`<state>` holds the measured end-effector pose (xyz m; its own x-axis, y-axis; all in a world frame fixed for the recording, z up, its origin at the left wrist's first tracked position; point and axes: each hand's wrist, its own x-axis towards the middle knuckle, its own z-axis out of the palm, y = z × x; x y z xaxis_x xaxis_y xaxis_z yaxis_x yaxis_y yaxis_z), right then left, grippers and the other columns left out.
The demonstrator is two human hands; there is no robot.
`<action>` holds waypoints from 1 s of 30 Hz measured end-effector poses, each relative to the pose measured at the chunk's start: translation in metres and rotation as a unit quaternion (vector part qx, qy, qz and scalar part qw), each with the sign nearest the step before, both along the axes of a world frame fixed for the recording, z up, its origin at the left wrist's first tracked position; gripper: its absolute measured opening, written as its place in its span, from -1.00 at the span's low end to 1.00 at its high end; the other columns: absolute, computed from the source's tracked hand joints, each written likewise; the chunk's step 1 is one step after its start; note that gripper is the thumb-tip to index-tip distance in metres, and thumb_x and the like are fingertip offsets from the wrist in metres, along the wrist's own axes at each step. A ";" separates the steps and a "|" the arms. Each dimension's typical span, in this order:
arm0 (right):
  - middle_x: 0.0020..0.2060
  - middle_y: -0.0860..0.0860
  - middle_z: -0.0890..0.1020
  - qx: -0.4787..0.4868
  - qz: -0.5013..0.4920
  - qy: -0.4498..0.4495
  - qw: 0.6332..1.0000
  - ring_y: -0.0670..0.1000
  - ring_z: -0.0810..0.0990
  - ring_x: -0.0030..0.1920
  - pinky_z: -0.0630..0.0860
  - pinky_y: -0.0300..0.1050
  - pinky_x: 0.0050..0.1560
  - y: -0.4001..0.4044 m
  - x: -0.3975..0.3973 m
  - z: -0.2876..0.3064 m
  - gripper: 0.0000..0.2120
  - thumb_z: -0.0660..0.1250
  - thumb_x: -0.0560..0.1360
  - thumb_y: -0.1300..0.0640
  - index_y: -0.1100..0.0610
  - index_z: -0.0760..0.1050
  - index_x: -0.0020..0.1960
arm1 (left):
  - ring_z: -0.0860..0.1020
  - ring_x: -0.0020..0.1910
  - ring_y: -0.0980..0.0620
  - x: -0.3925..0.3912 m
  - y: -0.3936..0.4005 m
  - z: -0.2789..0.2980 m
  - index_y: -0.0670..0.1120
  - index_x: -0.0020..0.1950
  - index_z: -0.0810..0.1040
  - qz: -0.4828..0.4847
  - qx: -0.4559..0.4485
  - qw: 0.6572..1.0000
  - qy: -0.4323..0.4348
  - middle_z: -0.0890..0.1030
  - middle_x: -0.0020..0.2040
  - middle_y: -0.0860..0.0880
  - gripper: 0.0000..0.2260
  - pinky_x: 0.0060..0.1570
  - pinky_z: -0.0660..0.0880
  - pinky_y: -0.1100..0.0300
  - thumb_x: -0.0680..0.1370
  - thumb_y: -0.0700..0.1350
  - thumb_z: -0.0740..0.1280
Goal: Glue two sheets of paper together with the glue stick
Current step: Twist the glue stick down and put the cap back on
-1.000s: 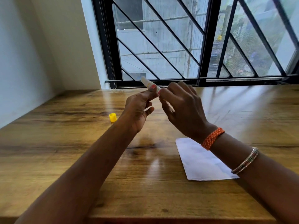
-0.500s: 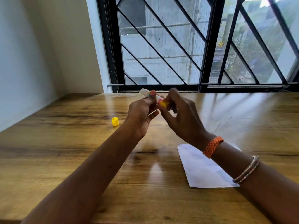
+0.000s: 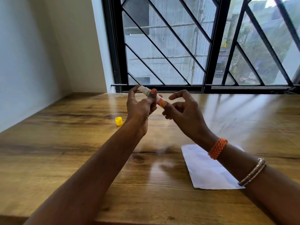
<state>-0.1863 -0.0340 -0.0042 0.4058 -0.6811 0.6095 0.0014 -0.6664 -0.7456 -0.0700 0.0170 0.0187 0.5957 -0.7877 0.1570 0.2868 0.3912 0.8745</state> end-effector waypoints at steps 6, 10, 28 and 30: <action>-0.37 0.06 0.64 -0.018 0.000 -0.018 1.000 -0.02 0.60 -0.38 0.54 -0.11 -0.37 0.002 0.003 -0.003 -0.82 0.40 0.47 0.08 0.03 0.39 -0.18 | 0.58 -0.05 -0.08 0.002 -0.002 -0.002 -0.02 0.22 0.35 0.028 0.018 0.999 -0.010 0.59 -0.11 -0.11 -0.61 -0.02 0.53 0.07 0.45 -0.22 0.39; -0.37 -0.10 0.51 -0.128 -0.044 -0.010 0.991 -0.18 0.47 -0.39 0.40 -0.41 -0.39 0.004 0.004 -0.002 -0.84 0.41 0.46 0.15 0.13 0.42 -0.15 | 0.59 -0.16 -0.02 0.001 -0.003 -0.004 -0.03 0.15 0.37 0.040 0.022 0.999 0.002 0.59 -0.11 -0.11 -0.65 -0.10 0.55 0.12 0.44 -0.22 0.40; -0.25 0.15 0.53 -0.488 -0.195 0.174 0.833 0.12 0.47 -0.22 0.32 -0.11 -0.26 0.005 -0.005 0.001 -0.81 0.32 0.43 0.39 0.23 0.53 0.02 | 0.50 -0.24 0.02 -0.008 -0.004 -0.008 -0.05 0.11 0.39 0.016 0.034 0.999 -0.026 0.54 -0.29 -0.03 -0.71 -0.08 0.56 0.03 0.46 -0.15 0.40; -0.22 0.11 0.56 -0.411 -0.153 0.143 0.887 0.06 0.49 -0.22 0.37 -0.16 -0.26 0.006 -0.006 0.001 -0.84 0.37 0.43 0.31 0.22 0.49 0.01 | 0.50 -0.30 0.07 -0.007 -0.003 -0.008 -0.05 0.14 0.39 0.024 0.039 0.998 -0.044 0.55 -0.28 -0.02 -0.68 -0.19 0.54 0.13 0.45 -0.12 0.41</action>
